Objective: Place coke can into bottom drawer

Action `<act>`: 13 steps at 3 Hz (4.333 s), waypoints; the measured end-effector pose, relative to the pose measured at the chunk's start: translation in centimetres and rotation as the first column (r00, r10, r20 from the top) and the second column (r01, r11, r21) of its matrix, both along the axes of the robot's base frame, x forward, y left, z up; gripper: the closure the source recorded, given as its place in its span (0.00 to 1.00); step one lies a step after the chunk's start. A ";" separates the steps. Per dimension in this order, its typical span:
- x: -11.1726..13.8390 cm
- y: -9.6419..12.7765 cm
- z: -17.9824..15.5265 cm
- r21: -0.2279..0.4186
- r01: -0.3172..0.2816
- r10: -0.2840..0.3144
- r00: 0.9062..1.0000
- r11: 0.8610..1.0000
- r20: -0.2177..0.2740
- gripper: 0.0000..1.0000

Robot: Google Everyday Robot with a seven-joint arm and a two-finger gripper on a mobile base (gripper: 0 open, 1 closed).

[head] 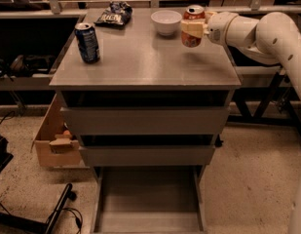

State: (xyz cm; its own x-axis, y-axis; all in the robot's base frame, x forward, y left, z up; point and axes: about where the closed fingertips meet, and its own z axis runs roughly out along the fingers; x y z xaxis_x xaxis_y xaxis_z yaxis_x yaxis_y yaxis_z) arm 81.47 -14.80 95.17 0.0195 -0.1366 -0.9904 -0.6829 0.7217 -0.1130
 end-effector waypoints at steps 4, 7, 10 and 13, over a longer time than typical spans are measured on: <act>-17.7 2.8 8.9 -0.188 -0.550 0.581 0.758 0.814 0.297 1.00; -17.8 4.1 7.7 -0.209 -0.587 0.624 0.739 0.782 0.255 1.00; -28.5 -1.0 4.3 -0.203 -0.466 0.491 0.866 0.861 0.093 1.00; -37.9 1.5 -25.6 -0.187 -0.705 0.710 0.703 0.684 -0.052 1.00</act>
Offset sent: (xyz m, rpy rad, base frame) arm -0.1967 0.0330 0.0873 -0.0705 -0.4169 0.5821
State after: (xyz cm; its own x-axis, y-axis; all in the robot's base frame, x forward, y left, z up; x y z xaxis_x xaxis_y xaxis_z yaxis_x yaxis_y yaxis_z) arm 43.58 -13.32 69.54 0.2064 -0.2456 -0.9471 -0.9775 -0.0097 -0.2105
